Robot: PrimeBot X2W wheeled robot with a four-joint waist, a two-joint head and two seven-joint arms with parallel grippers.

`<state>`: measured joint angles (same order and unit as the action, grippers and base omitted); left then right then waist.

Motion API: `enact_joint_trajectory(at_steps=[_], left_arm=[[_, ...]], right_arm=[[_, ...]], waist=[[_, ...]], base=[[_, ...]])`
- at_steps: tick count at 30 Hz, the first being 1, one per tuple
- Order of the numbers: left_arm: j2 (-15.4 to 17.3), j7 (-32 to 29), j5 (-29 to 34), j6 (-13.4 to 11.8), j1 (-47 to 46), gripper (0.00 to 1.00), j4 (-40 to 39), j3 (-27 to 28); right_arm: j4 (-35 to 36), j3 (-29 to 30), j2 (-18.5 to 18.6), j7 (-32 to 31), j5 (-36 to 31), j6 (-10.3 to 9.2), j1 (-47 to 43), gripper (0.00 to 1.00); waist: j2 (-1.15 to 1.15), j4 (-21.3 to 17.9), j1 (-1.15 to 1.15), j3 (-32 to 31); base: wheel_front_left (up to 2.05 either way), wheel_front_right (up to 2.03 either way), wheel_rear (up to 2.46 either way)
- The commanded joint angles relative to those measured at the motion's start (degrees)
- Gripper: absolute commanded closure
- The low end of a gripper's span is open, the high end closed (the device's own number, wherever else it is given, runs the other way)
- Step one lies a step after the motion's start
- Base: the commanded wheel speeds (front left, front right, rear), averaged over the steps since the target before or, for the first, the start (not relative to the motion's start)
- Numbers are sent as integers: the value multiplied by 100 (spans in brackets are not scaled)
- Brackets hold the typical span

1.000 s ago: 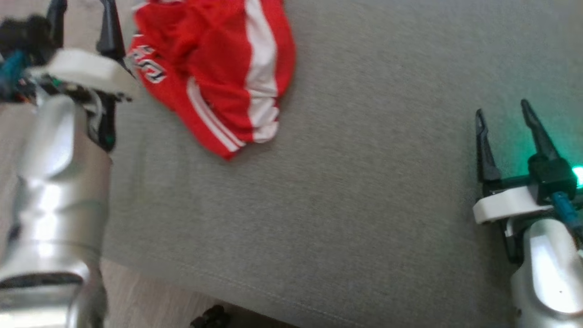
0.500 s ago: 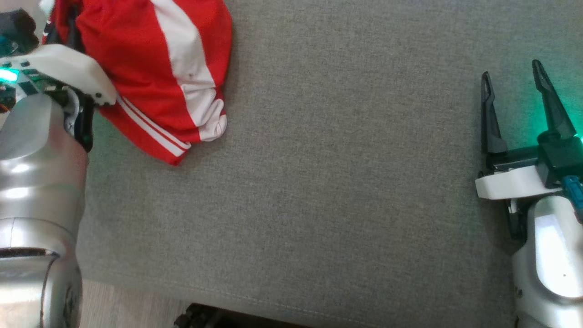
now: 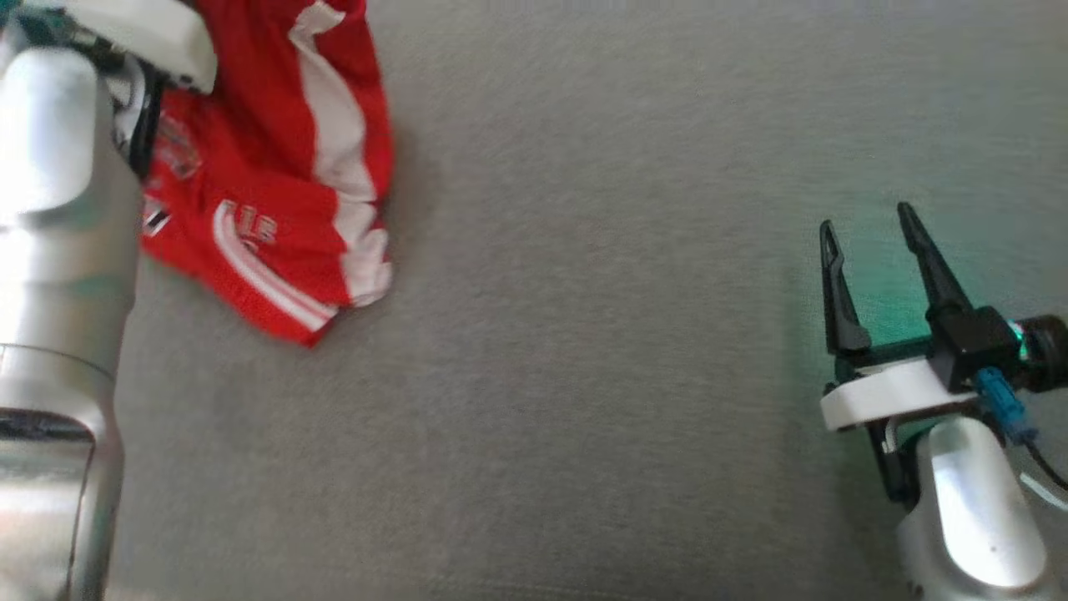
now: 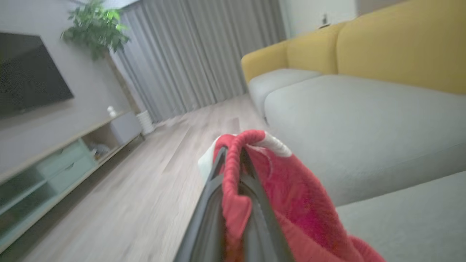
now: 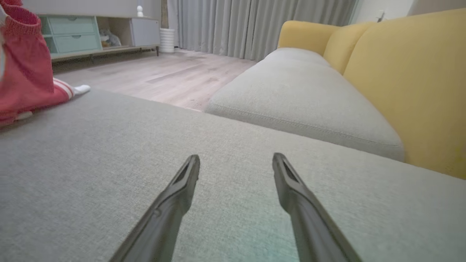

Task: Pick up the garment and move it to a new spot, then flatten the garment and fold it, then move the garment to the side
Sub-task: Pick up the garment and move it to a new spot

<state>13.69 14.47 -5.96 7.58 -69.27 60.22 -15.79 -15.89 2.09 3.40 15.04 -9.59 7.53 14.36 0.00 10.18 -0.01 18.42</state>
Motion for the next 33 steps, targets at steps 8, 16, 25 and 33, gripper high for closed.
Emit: enact_joint_trajectory(at_steps=[8,16,25,33], left_arm=[[102,-145,-144,-10,-588,100,-910,-665],[-101,-514,-395,-20,-950,100,-1165,-776],[-395,-676,-1268,-15,409,100,-390,-476],[-654,3,-1665,-101,2575,0,117,-383]], right_arm=[[92,-476,-51,-4,694,-4,-488,0],[212,-903,-52,-4,1292,-4,-475,0],[274,-1036,-52,-4,1538,-4,-416,0],[127,-949,-52,-4,1356,-4,-581,0]], waist=[[0,-2021,1,-1239],[0,-3099,1,-986],[0,-3361,1,-593],[0,-2943,1,-648]], base=[[0,0,0],[0,0,0],[0,0,0],[0,0,0]])
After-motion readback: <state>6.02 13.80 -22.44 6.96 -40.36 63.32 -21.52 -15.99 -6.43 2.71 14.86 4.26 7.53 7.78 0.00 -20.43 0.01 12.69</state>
